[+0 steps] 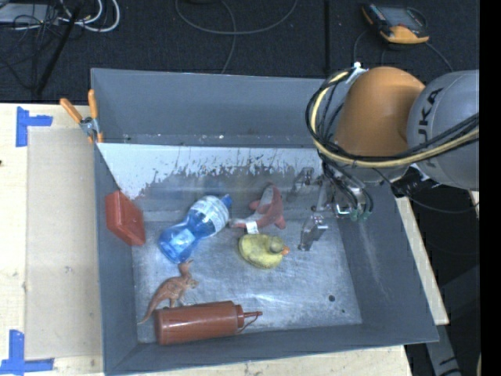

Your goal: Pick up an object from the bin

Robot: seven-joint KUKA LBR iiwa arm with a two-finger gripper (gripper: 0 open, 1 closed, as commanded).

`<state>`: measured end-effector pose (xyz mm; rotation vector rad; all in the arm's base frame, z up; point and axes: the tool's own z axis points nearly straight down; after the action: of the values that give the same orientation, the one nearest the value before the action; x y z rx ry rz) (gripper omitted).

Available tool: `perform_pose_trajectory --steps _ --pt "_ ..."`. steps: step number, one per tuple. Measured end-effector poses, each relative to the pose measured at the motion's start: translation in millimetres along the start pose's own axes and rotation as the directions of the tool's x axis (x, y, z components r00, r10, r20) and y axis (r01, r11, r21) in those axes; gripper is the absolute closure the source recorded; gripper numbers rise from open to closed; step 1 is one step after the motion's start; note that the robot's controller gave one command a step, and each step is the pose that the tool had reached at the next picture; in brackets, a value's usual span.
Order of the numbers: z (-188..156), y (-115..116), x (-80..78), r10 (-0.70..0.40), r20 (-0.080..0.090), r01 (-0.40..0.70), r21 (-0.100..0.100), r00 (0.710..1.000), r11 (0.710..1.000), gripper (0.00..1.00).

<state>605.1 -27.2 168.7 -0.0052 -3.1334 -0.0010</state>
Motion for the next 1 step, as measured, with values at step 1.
perform_pose_trajectory --steps 1 --pt "-4.6 0.1 -1.6 -0.001 0.007 0.001 0.000 1.000 1.000 0.00"
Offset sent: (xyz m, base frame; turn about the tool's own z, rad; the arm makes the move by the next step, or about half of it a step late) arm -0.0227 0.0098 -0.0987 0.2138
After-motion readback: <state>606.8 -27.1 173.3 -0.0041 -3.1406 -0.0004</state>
